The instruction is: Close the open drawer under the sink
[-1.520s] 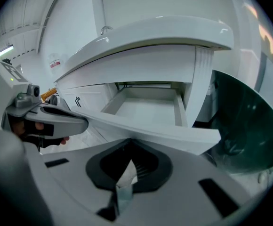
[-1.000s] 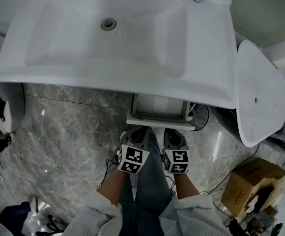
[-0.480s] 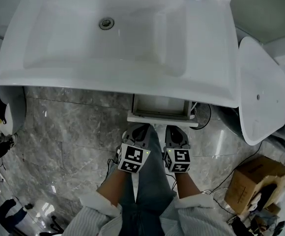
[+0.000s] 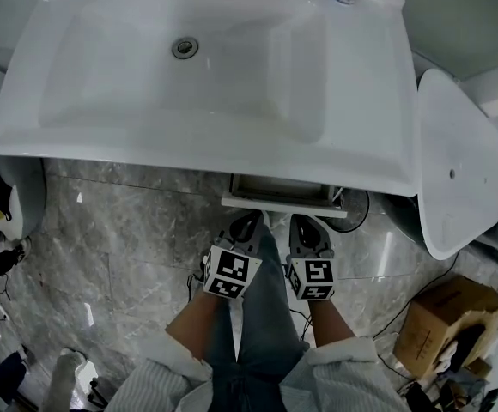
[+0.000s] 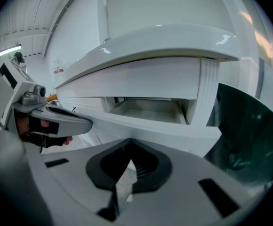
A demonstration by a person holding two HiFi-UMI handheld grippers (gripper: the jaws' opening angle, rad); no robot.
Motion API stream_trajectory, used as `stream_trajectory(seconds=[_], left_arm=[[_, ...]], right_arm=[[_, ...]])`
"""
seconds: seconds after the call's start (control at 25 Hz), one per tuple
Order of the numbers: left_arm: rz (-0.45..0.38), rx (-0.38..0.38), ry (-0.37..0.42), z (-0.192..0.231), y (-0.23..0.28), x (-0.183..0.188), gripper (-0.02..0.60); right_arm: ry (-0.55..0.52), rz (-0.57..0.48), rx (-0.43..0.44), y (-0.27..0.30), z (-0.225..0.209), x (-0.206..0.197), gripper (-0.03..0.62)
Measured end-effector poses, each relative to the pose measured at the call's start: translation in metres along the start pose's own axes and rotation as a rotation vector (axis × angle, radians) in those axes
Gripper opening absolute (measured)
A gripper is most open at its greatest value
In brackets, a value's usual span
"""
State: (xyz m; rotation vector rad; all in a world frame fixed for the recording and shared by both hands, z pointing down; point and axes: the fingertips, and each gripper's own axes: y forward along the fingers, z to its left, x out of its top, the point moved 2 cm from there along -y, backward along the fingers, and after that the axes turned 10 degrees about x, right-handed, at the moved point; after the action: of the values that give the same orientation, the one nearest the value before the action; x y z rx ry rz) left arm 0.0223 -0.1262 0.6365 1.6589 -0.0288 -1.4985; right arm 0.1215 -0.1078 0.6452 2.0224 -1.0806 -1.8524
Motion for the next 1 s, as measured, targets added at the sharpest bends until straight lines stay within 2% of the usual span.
stream_trajectory(seconds=[1.0], left_arm=[[-0.113, -0.009, 0.101, 0.021, 0.040, 0.036, 0.015]], right_arm=[[-0.015, -0.138, -0.034, 0.035, -0.029, 0.037, 0.011]])
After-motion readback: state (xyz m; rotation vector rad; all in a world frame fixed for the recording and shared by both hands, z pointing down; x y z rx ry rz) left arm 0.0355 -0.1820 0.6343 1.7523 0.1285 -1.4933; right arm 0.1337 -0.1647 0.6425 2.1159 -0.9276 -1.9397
